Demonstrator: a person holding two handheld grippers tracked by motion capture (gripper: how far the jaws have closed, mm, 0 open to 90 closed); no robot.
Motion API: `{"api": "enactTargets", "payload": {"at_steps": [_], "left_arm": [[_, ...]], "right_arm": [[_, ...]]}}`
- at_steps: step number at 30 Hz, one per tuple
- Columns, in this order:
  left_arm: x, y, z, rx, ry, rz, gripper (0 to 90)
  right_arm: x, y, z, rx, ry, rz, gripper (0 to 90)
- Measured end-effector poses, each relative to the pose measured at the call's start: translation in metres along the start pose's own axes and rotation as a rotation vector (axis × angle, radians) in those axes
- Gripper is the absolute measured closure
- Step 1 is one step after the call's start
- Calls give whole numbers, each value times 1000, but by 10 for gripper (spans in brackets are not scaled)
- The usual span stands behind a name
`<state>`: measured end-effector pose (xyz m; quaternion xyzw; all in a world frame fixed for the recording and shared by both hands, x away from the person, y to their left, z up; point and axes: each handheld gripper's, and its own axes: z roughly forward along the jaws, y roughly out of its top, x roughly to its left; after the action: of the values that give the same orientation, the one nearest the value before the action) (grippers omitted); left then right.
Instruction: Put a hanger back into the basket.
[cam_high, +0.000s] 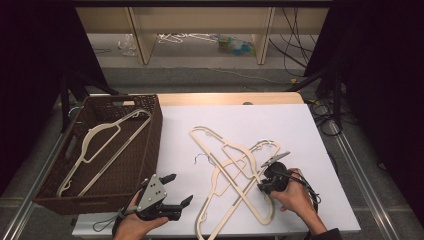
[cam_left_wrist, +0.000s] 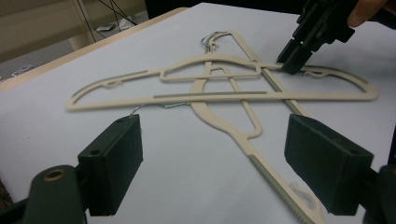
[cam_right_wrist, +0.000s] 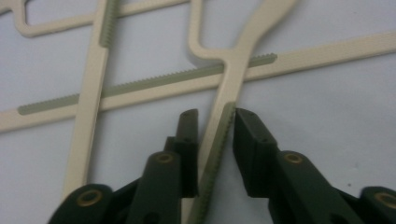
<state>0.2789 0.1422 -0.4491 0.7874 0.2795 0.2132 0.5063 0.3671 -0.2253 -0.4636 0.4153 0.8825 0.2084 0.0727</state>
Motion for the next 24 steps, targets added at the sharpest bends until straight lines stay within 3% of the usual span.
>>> {"api": "enactTargets", "payload": {"at_steps": [4,6,7,9,13,15,19,22,24], "left_arm": [[0,0,0,0,-5,1,196],[1,0,1,5,-4,9,197],[1,0,2,5,-10,11,198],[0,-1,2,10,-11,-3,199],[1,1,5,15,-13,11,202],[1,2,10,14,-21,-1,202],[1,10,28,47,-43,36,205],[2,18,46,59,-43,41,225],[4,23,60,64,-62,24,233]], "right_arm": [[-7,-3,-4,17,17,-47,787],[-7,-3,-4,21,14,-117,795],[-7,-4,-5,22,11,-127,795],[-7,-4,-7,36,-1,-187,796],[-5,-9,-13,49,0,-234,796],[-4,-12,-19,48,10,-254,796],[2,-15,-31,46,-1,-295,796],[9,-16,-38,48,-8,-333,796],[15,-17,-41,44,-14,-348,796]]}}
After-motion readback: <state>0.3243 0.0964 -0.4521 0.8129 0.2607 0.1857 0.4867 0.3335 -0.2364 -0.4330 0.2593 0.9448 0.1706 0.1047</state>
